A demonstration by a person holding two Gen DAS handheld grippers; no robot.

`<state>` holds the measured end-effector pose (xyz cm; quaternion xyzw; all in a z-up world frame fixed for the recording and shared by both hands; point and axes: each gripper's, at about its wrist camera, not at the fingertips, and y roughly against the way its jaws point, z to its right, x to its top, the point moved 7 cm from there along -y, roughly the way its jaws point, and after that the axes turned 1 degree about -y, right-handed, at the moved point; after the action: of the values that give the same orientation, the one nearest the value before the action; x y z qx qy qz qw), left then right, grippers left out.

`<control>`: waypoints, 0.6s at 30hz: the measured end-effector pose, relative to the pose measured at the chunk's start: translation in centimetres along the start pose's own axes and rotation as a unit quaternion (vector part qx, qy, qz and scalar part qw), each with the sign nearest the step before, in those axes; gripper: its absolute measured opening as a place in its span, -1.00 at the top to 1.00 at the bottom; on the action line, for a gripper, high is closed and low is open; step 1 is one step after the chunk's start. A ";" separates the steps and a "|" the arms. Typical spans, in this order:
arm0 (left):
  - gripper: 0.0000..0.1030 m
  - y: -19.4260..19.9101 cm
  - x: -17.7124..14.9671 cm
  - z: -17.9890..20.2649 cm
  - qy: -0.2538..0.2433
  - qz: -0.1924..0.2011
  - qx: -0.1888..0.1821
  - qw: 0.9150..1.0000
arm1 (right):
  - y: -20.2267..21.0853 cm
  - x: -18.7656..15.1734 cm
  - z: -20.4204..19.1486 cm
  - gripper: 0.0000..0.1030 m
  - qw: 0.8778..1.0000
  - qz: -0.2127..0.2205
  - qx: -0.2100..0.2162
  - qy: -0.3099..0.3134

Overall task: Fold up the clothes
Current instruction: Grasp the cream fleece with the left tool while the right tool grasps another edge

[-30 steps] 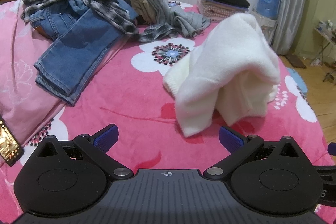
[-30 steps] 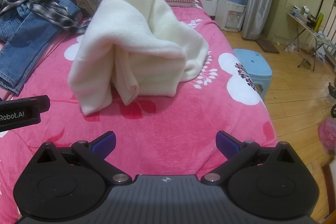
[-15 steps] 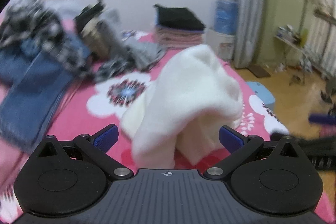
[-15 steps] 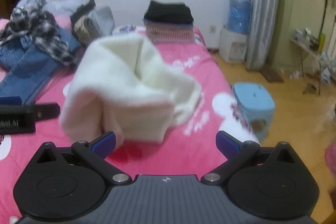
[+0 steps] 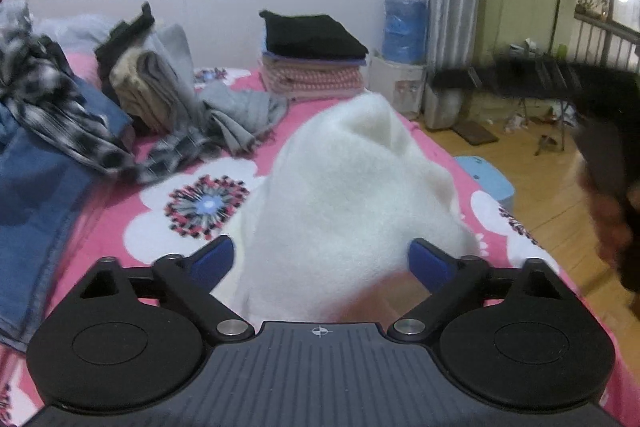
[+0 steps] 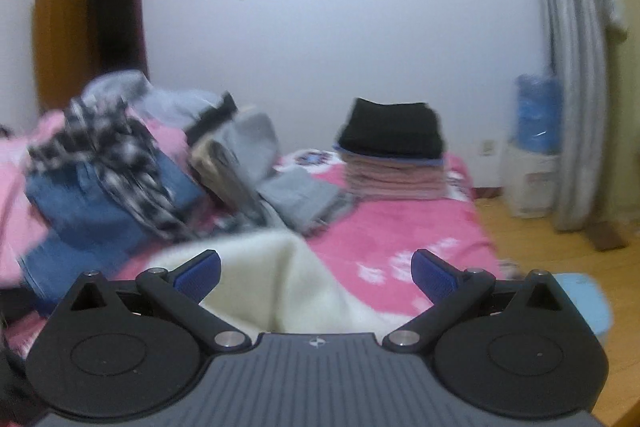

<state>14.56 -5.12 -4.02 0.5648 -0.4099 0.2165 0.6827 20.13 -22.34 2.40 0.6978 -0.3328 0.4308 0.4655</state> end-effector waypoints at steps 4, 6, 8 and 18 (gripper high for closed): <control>-0.13 -1.4 -0.9 -0.2 0.012 -0.030 0.002 0.999 | -4.7 1.5 0.6 -1.00 0.999 -0.022 0.031 -0.030; -0.04 -1.7 -1.2 -0.5 0.011 -0.034 0.005 0.999 | -7.4 1.4 0.7 -0.99 0.997 -0.055 0.039 -0.041; 0.07 -2.0 -1.5 -0.7 0.010 -0.035 0.008 0.999 | -9.6 0.5 0.8 -0.99 0.993 -0.089 0.052 -0.052; 0.17 -3.1 -3.8 -2.7 0.027 -0.077 0.002 0.997 | -11.5 -6.8 -0.3 -0.93 0.962 -0.196 0.153 -0.116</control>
<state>15.62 -2.72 -9.01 0.5897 -0.3461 0.1797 0.7072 27.21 -17.68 -7.92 0.8574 -0.1718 0.2928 0.3867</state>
